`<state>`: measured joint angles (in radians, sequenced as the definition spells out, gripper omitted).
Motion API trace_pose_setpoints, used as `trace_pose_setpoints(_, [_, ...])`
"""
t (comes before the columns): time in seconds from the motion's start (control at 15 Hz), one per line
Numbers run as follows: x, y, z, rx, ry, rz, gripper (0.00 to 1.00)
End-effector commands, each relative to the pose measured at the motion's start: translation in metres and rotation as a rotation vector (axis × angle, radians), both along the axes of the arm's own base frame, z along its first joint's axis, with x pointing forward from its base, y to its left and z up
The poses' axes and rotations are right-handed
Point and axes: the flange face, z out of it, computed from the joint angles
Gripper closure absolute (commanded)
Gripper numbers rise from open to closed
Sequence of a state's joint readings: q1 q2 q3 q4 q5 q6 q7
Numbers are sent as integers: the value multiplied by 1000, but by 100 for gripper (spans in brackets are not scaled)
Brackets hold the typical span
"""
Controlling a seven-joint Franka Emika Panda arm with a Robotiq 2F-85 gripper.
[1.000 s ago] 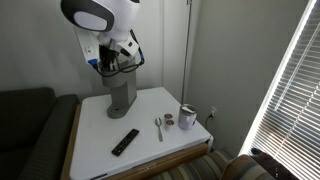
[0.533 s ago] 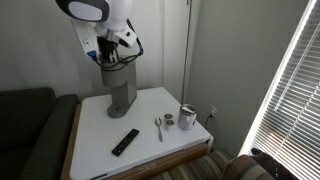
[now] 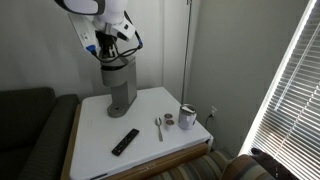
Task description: Open the top compartment of the coffee machine.
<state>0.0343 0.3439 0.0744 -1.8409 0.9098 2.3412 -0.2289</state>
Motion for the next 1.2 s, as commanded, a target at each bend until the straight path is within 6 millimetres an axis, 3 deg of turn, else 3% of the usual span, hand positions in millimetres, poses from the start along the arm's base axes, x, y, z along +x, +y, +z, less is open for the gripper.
trace_pose_setpoints(0.0, [-3,1,14,-5,-55,-17,100])
trace_pose_setpoints(0.53, [4,-4,42,-21,-76,-36,100])
trace_pose_setpoints(0.87, [12,3,61,-35,-101,-24,100])
trace_pose_setpoints(1.13, [10,1,63,-44,-88,-72,100])
